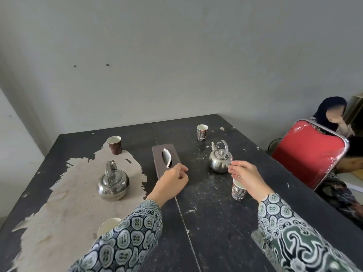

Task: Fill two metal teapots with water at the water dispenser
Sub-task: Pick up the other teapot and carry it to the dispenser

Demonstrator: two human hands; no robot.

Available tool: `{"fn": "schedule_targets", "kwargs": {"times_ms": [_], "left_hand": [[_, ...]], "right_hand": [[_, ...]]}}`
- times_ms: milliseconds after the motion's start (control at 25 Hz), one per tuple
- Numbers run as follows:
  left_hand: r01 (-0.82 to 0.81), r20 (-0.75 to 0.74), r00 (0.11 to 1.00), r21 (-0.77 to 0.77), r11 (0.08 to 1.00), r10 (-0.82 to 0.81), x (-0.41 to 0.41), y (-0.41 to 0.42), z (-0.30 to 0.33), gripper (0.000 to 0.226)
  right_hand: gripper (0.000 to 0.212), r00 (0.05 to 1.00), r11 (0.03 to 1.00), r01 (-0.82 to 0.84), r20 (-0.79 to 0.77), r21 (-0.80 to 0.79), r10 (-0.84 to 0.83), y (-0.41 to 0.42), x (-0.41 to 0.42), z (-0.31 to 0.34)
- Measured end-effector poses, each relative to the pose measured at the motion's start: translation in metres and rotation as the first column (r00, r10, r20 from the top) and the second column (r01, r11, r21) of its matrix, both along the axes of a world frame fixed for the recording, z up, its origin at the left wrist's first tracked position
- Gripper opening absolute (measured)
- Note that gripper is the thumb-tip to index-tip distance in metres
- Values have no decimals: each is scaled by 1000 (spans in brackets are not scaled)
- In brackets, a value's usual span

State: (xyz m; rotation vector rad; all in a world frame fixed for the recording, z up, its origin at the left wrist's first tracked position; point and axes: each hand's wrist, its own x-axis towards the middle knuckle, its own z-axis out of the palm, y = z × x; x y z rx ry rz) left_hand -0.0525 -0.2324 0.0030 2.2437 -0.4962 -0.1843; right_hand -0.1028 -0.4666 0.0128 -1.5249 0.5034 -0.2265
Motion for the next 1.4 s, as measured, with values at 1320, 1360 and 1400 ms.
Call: {"fn": "schedule_targets", "kwargs": {"times_ms": [1320, 1360, 1400], "left_hand": [[-256, 218, 939, -65, 964, 265, 67, -60, 10, 41], [-255, 280, 921, -94, 962, 271, 58, -51, 18, 43], [-246, 339, 899, -127, 961, 276, 48, -42, 25, 43]], "right_hand": [[22, 763, 758, -646, 71, 93, 642, -34, 158, 73], [22, 722, 719, -692, 69, 56, 689, -21, 149, 85], [22, 678, 679, -734, 58, 21, 732, -9, 140, 94]]}}
